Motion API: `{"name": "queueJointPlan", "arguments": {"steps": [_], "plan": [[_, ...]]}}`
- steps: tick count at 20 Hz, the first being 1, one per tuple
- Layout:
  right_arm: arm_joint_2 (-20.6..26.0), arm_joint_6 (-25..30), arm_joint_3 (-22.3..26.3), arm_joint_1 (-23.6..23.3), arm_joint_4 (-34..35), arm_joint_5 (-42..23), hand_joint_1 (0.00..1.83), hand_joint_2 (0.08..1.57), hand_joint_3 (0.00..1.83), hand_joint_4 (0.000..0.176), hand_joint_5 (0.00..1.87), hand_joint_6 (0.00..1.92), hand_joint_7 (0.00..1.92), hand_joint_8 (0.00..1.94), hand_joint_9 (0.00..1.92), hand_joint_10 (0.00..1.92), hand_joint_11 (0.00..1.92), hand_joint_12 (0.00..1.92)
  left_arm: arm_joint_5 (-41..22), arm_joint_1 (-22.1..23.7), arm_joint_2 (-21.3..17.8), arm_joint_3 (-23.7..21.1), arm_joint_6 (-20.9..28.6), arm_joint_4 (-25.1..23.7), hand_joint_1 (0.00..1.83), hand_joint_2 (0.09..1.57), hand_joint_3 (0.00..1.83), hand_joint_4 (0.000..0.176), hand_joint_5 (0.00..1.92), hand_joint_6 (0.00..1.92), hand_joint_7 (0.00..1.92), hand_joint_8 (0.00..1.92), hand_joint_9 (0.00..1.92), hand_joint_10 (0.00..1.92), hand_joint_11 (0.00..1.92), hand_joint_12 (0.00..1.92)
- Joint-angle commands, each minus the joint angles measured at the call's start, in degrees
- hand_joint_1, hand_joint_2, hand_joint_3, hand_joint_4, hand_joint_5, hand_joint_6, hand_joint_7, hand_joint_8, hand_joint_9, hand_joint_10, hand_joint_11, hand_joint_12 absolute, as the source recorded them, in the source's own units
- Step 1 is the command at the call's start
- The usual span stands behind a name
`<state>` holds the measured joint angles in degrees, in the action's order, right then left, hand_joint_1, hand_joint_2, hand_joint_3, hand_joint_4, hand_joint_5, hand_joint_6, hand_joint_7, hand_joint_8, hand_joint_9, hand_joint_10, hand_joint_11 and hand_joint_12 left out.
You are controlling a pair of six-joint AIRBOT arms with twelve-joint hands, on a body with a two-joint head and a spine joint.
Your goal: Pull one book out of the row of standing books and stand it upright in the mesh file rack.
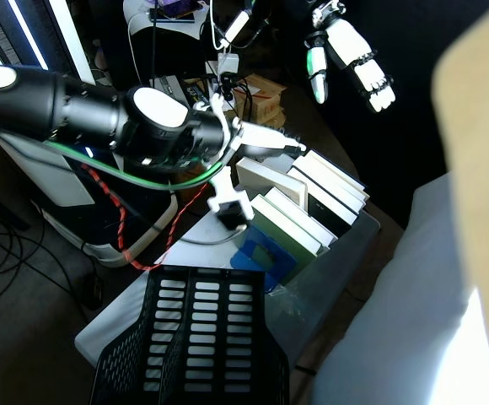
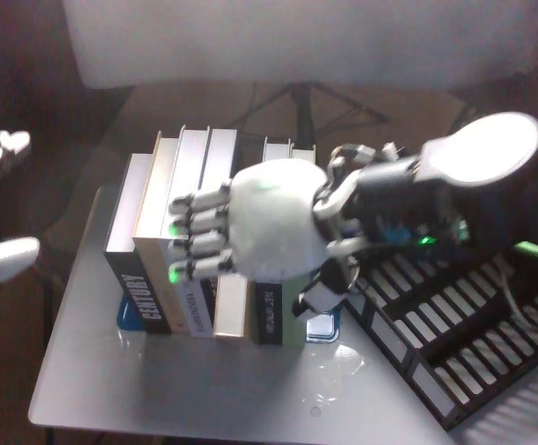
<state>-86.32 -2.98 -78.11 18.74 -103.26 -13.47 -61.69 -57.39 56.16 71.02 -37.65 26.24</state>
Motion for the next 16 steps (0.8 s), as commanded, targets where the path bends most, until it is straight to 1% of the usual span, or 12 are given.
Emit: {"name": "queueJointPlan", "arguments": {"steps": [1,2,3,4,8,12,13,15,16], "plan": [[0.0,2.7,0.2,-0.8,-2.7,0.7,0.65,1.0,0.01,0.0,0.0,0.0,0.0,0.0,0.0,0.0,0.0,0.0,-10.6,-0.8,-1.3,-0.1,0.5,3.3,0.46,1.29,0.0,0.023,0.01,0.0,0.0,0.0,0.0,0.0,0.0,0.0],[-0.2,4.6,0.4,-1.1,-5.0,0.8,0.65,1.0,0.01,0.0,0.0,0.0,0.0,0.0,0.0,0.0,0.0,0.0,-12.1,-1.8,-1.4,-0.7,0.8,4.3,0.47,1.29,0.0,0.019,0.01,0.0,0.0,0.0,0.0,0.0,0.0,0.0],[-0.4,5.7,0.8,-1.4,-6.9,1.2,1.03,1.09,0.04,0.0,0.07,0.03,0.0,0.0,0.0,0.0,0.0,0.0,-13.6,-3.3,-1.6,-1.3,1.1,5.5,0.48,1.31,0.01,0.0,0.01,0.0,0.0,0.0,0.0,0.0,0.0,0.0],[-0.6,5.7,1.2,-1.5,-7.8,1.7,1.13,1.15,0.03,0.0,0.01,0.0,0.0,0.0,0.0,0.0,0.0,0.0,-14.7,-4.4,-1.8,-1.7,1.7,6.3,0.47,1.32,0.01,0.0,0.0,0.0,0.0,0.0,0.0,0.0,0.01,0.01],[-0.7,5.8,2.3,-1.6,-8.4,2.5,1.15,1.16,0.02,0.0,0.0,0.0,0.0,0.0,0.0,0.0,0.0,0.0,-17.2,-7.0,-2.4,-3.3,2.1,8.1,0.5,1.32,0.0,0.0,0.01,0.0,0.0,0.0,0.0,0.0,0.02,0.01],[-1.5,5.8,2.5,-1.3,-8.5,2.9,1.15,1.16,0.02,0.0,0.0,0.0,0.0,0.0,0.0,0.0,0.0,0.0,-18.2,-7.9,-2.8,-3.9,2.1,8.7,0.46,1.32,0.0,0.0,0.01,0.0,0.0,0.0,0.0,0.0,0.0,0.0],[-1.8,5.7,2.4,-1.2,-8.5,2.9,1.15,1.16,0.02,0.0,0.0,0.0,0.0,0.0,0.0,0.0,0.0,0.0,-18.2,-8.0,-2.8,-3.9,2.1,8.7,0.53,1.33,0.0,0.0,0.0,0.0,0.0,0.0,0.0,0.0,0.0,0.0],[-2.7,5.7,1.6,-0.9,-8.6,3.0,1.15,1.16,0.01,0.0,0.0,0.0,0.0,0.0,0.0,0.0,0.0,0.0,-18.2,-7.9,-2.9,-3.8,2.2,8.7,0.54,1.33,0.0,0.0,0.0,0.0,0.0,0.0,0.0,0.0,0.0,0.0],[-3.5,5.7,0.8,-0.8,-8.6,3.0,1.15,1.16,0.01,0.0,0.0,0.0,0.0,0.0,0.0,0.0,0.0,0.0,-18.2,-7.9,-2.9,-3.7,2.2,8.7,0.52,1.33,0.0,0.0,0.0,0.0,0.0,0.0,0.0,0.0,0.0,0.0]]}}
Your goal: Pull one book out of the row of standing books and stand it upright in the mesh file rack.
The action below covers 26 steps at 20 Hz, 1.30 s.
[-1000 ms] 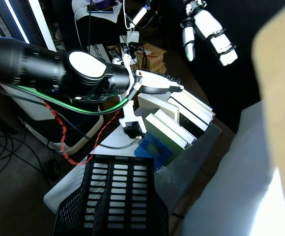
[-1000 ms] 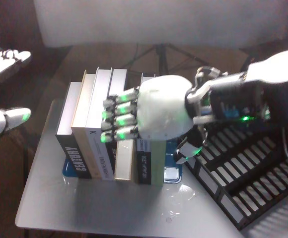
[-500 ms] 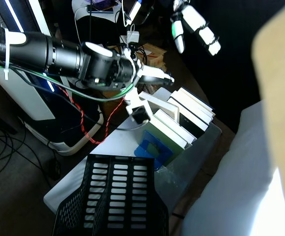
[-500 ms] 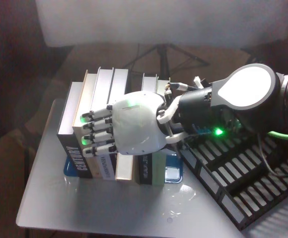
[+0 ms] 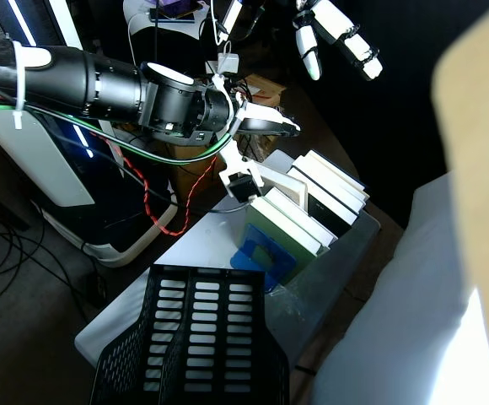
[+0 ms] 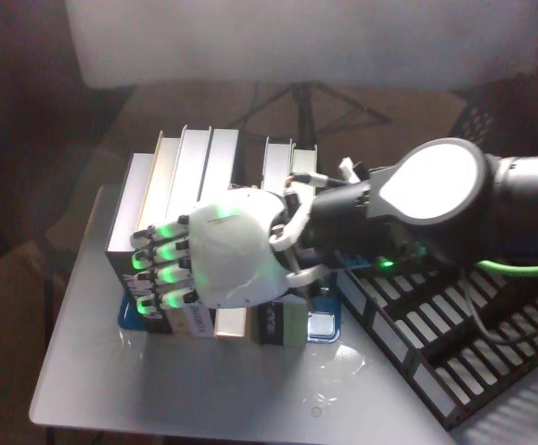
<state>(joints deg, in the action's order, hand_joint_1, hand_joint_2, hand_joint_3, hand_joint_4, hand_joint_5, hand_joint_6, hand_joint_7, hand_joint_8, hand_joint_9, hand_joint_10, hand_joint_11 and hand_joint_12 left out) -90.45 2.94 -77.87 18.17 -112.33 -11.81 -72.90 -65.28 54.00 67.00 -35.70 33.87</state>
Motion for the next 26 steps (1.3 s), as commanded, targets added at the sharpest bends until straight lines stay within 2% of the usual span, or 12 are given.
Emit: {"name": "queueJointPlan", "arguments": {"steps": [1,3,4,6,8,14,16,17,18,26], "plan": [[-0.4,-0.2,-0.6,-0.1,0.4,1.9,1.15,1.16,0.01,0.0,0.0,0.0,0.0,0.0,0.0,0.0,0.0,0.0,-6.9,0.0,-0.7,0.4,0.4,1.1,0.52,1.33,0.0,0.0,0.0,0.0,0.0,0.0,0.0,0.0,0.0,0.0],[-1.8,-0.2,-2.2,0.4,0.3,2.7,1.15,1.17,0.01,0.0,0.0,0.0,0.0,0.0,0.0,0.0,0.0,0.0,-6.9,0.1,-0.7,0.5,0.5,0.9,0.49,1.33,0.0,0.0,0.0,0.0,0.0,0.0,0.0,0.0,0.0,0.0],[-2.5,-0.1,-2.9,0.7,0.3,3.0,1.15,1.16,0.01,0.0,0.0,0.0,0.0,0.0,0.0,0.0,0.0,0.0,-6.9,0.1,-0.6,0.6,0.6,0.9,0.49,1.33,0.0,0.015,0.0,0.0,0.0,0.0,0.0,0.0,0.0,0.0],[-3.6,0.0,-4.0,1.4,0.3,3.5,1.15,1.17,0.01,0.0,0.0,0.0,0.0,0.0,0.0,0.0,0.0,0.0,-6.9,0.1,-0.6,0.6,0.6,1.0,0.49,1.33,0.0,0.015,0.0,0.0,0.0,0.0,0.0,0.0,0.0,0.0],[-4.5,1.5,-5.4,1.9,-0.9,4.0,1.15,1.17,0.01,0.0,0.0,0.0,0.0,0.0,0.0,0.0,0.0,0.0,-7.1,0.1,-0.6,0.6,0.7,1.0,0.48,1.33,0.0,0.023,0.0,0.0,0.0,0.0,0.0,0.0,0.0,0.0],[-6.0,2.3,-6.9,3.5,-0.9,4.4,1.15,1.17,0.01,0.0,0.0,0.0,0.0,0.0,0.0,0.0,0.0,0.0,-7.0,0.0,-0.3,0.8,0.9,1.1,0.49,1.33,0.0,0.019,0.0,0.0,0.0,0.0,0.0,0.0,0.0,0.0],[-6.2,2.8,-7.0,3.9,-0.9,4.3,1.15,1.17,0.01,0.0,0.0,0.0,0.0,0.0,0.0,0.0,0.0,0.0,-7.1,0.0,-0.3,0.8,0.9,1.1,0.5,1.34,0.0,0.014,0.0,0.0,0.0,0.0,0.0,0.0,0.0,0.0],[-6.2,2.9,-6.9,4.1,-0.9,4.2,1.15,1.17,0.01,0.0,0.0,0.0,0.0,0.0,0.0,0.0,0.0,0.0,-7.1,0.0,-0.3,0.8,0.9,1.1,0.52,1.34,0.0,0.002,0.0,0.0,0.0,0.0,0.0,0.0,0.0,0.0],[-6.4,3.0,-7.0,4.3,-0.9,4.2,1.15,1.17,0.01,0.0,0.0,0.0,0.0,0.0,0.0,0.0,0.0,0.0,-7.1,0.0,-0.3,0.8,1.0,1.1,0.53,1.34,0.0,0.0,0.0,0.0,0.0,0.0,0.0,0.0,0.0,0.0],[-7.5,4.6,-10.1,4.7,-1.0,4.3,1.15,1.17,0.01,0.0,0.0,0.0,0.0,0.0,0.0,0.0,0.0,0.0,-7.2,0.1,-0.2,1.3,1.4,0.8,0.54,1.34,0.0,0.0,0.0,0.0,0.0,0.0,0.0,0.0,0.0,0.0]]}}
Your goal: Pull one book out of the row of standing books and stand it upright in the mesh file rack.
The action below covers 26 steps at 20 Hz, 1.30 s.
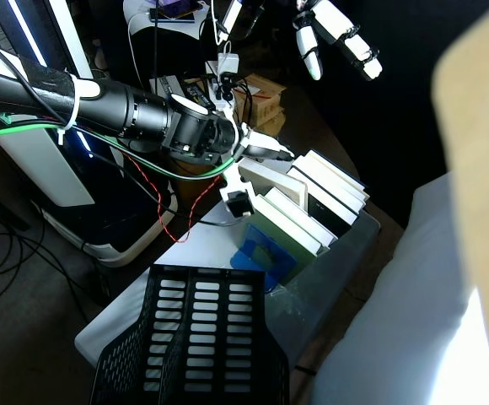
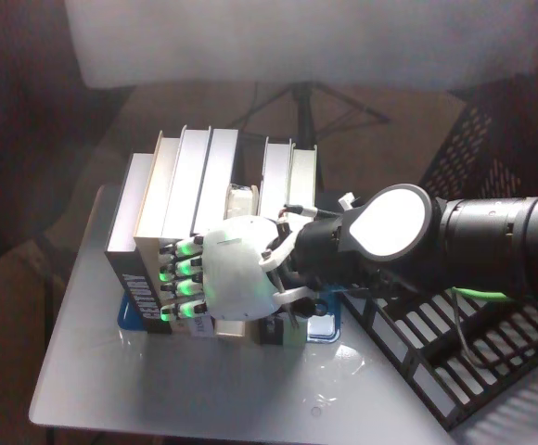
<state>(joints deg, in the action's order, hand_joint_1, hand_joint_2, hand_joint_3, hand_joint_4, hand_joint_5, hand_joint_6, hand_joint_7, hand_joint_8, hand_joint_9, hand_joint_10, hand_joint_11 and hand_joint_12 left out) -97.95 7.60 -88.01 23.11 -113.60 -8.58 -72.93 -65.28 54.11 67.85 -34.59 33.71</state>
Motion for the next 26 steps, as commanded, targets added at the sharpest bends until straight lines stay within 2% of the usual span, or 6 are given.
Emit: {"name": "queueJointPlan", "arguments": {"steps": [1,13,16,20,23,26], "plan": [[0.0,0.1,-0.3,-0.1,0.3,1.0,1.15,1.17,0.01,0.0,0.0,0.0,0.0,0.0,0.0,0.0,0.0,0.0,-7.0,0.2,-0.3,0.5,0.3,0.9,0.55,1.34,0.0,0.0,0.0,0.0,0.0,0.0,0.0,0.0,0.0,0.0],[0.0,2.2,-2.2,0.7,0.3,0.5,1.15,1.17,0.0,0.0,0.0,0.0,0.0,0.0,0.0,0.0,0.0,0.0,-6.3,1.1,-0.7,1.2,0.3,-0.2,0.49,1.33,0.0,0.0,0.0,0.0,0.0,0.0,0.0,0.0,0.0,0.0],[-0.3,2.2,-2.4,0.7,0.1,0.4,1.15,1.17,0.0,0.0,0.0,0.0,0.0,0.0,0.0,0.0,0.0,0.0,-6.3,1.2,-0.7,1.3,0.3,-0.2,0.55,1.32,0.0,0.0,0.0,0.0,0.0,0.0,0.0,0.0,0.0,0.0],[-0.3,2.2,-2.8,0.8,0.2,0.4,1.15,1.17,0.0,0.0,0.0,0.0,0.0,0.0,0.0,0.0,0.0,0.0,-6.0,1.5,-0.7,1.5,0.3,-0.5,0.55,1.33,0.0,0.0,0.0,0.0,0.0,0.0,0.0,0.0,0.0,0.0],[-0.2,2.8,-3.3,0.8,0.8,0.4,1.15,1.17,0.0,0.0,0.0,0.0,0.0,0.0,0.0,0.0,0.0,0.0,-4.4,3.0,-0.8,2.4,0.3,-2.1,0.52,1.33,0.0,0.0,0.0,0.0,0.0,0.0,0.0,0.0,0.0,0.0],[0.0,2.8,-3.2,0.8,1.8,-0.4,1.15,1.17,0.0,0.0,0.0,0.0,0.0,0.0,0.0,0.0,0.0,0.0,0.0,7.0,-0.1,4.2,-0.1,-5.8,0.53,1.33,0.0,0.0,0.0,0.0,0.0,0.0,0.0,0.0,0.0,0.0]]}}
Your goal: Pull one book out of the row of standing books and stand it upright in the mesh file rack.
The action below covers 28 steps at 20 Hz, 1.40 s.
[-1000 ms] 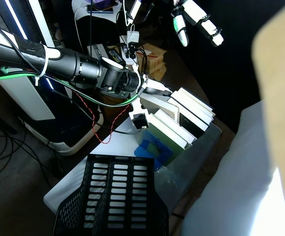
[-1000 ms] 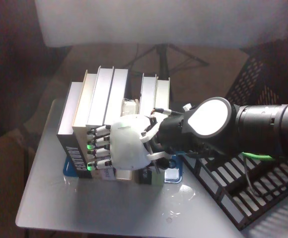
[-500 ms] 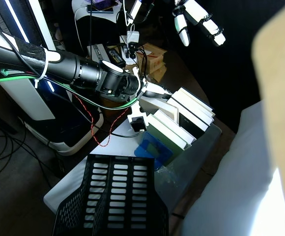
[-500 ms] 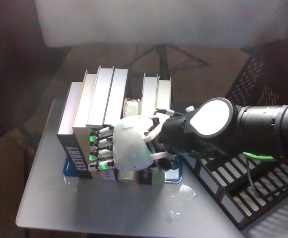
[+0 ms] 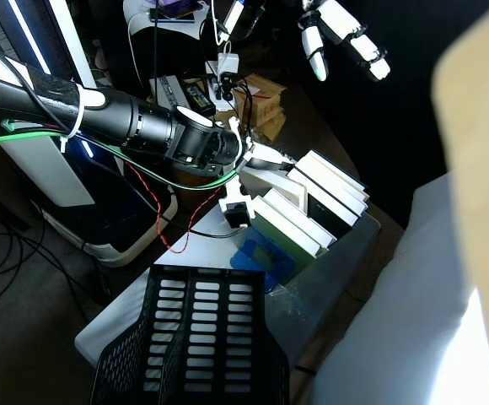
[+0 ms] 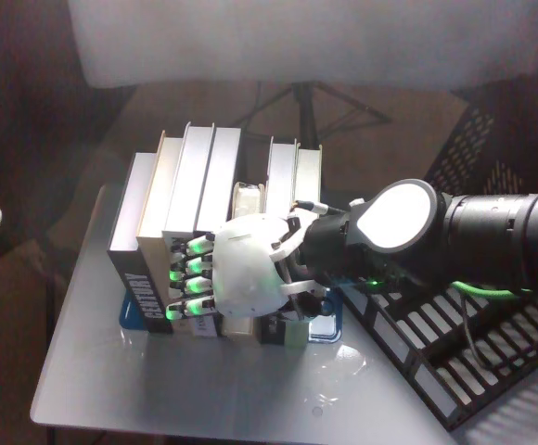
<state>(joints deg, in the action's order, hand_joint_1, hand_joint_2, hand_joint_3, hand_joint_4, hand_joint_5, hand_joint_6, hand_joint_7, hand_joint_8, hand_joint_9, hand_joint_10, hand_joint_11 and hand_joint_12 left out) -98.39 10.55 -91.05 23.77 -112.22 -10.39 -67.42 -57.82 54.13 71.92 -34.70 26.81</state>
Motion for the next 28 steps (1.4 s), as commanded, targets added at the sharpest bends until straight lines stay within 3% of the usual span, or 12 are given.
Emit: {"name": "queueJointPlan", "arguments": {"steps": [1,5,9,12,14,15,16,17,19,21,22,28], "plan": [[0.7,-0.2,0.2,0.1,0.5,1.2,1.15,1.17,0.0,0.0,0.0,0.0,0.0,0.0,0.0,0.0,0.0,0.0,-4.2,0.8,0.0,0.6,-0.2,0.0,0.52,1.33,0.0,0.006,0.0,0.0,0.0,0.0,0.0,0.0,0.0,0.0],[0.8,-0.2,0.7,0.1,1.1,0.3,1.15,1.17,0.0,0.0,0.0,0.0,0.0,0.0,0.0,0.0,0.0,0.0,-0.7,4.1,0.4,2.0,-0.5,-2.8,0.48,1.33,0.0,0.039,0.0,0.0,0.0,0.0,0.0,0.0,0.0,0.0],[1.0,-0.2,0.9,-0.4,1.7,-1.0,1.15,1.17,0.0,0.0,0.0,0.0,0.0,0.0,0.0,0.0,0.0,0.0,0.7,5.7,0.4,2.7,-0.6,-4.3,0.48,1.31,0.0,0.023,0.02,0.01,0.0,0.0,0.0,0.0,0.02,0.01],[2.1,-1.0,1.0,-0.9,6.0,-2.4,1.15,1.17,0.0,0.0,0.0,0.0,0.0,0.0,0.0,0.0,0.0,0.0,2.3,7.6,0.4,3.4,-0.7,-5.8,0.45,1.29,0.0,0.059,0.0,0.0,0.0,0.0,0.0,0.0,0.0,0.0],[2.5,-3.5,1.0,-0.9,9.5,-2.8,1.15,1.17,0.0,0.0,0.0,0.0,0.0,0.0,0.0,0.0,0.0,0.0,3.5,8.8,0.3,3.9,-1.0,-6.8,0.4,1.3,0.0,0.0,0.0,0.0,0.0,0.0,0.0,0.0,0.0,0.0],[2.6,-5.1,1.0,-1.1,11.0,-3.0,1.15,1.17,0.0,0.0,0.0,0.0,0.0,0.0,0.0,0.0,0.0,0.0,4.0,9.3,0.1,4.1,-1.0,-7.3,0.36,1.3,0.0,0.0,0.03,0.01,0.0,0.0,0.0,0.0,0.0,0.0],[2.6,-7.2,0.7,-1.3,13.3,-3.7,1.32,1.13,0.04,0.0,0.67,0.9,0.82,0.73,0.64,1.11,0.43,1.18,4.5,9.7,-0.2,4.1,-1.2,-7.8,0.17,1.35,0.02,0.0,0.05,0.02,0.0,0.0,0.0,0.0,0.0,0.0],[2.6,-8.5,0.2,-1.8,15.5,-4.9,1.36,1.13,0.01,0.0,0.89,0.95,1.0,0.9,0.73,1.35,0.44,1.62,4.6,10.0,-0.8,4.1,-1.3,-8.0,0.03,1.38,0.03,0.0,0.01,0.01,0.0,0.0,0.0,0.0,0.0,0.0],[2.5,-9.7,-0.3,-2.2,17.8,-6.4,1.38,1.1,0.0,0.0,0.99,0.81,1.11,0.87,0.82,1.35,0.56,1.69,4.6,10.4,-1.2,4.3,-1.5,-8.3,0.01,1.37,0.02,0.0,0.0,0.0,0.0,0.0,0.0,0.0,0.0,0.0],[3.0,-10.6,-0.1,-2.3,19.3,-7.2,1.39,1.06,0.0,0.0,1.06,0.75,1.23,0.59,0.91,1.25,0.63,1.61,4.9,11.4,-0.9,4.8,-1.7,-8.7,0.04,1.4,0.0,0.0,0.16,0.03,0.17,0.03,0.01,0.41,0.0,1.3],[3.2,-10.8,0.1,-2.3,19.3,-7.2,1.39,1.06,0.0,0.0,1.08,0.74,1.22,0.59,0.92,1.22,0.66,1.62,5.1,11.7,-0.7,5.0,-1.7,-8.9,0.07,1.41,0.0,0.0,0.22,0.06,0.24,0.04,0.0,0.61,0.0,1.54],[3.4,-10.8,-0.1,-2.4,19.4,-7.1,1.39,1.09,0.0,0.0,0.95,0.89,1.14,0.78,0.91,1.27,0.63,1.66,5.1,11.8,-0.4,5.1,-1.7,-9.0,0.11,1.4,0.0,0.0,0.27,0.08,0.29,0.03,0.0,0.82,0.0,1.83]]}}
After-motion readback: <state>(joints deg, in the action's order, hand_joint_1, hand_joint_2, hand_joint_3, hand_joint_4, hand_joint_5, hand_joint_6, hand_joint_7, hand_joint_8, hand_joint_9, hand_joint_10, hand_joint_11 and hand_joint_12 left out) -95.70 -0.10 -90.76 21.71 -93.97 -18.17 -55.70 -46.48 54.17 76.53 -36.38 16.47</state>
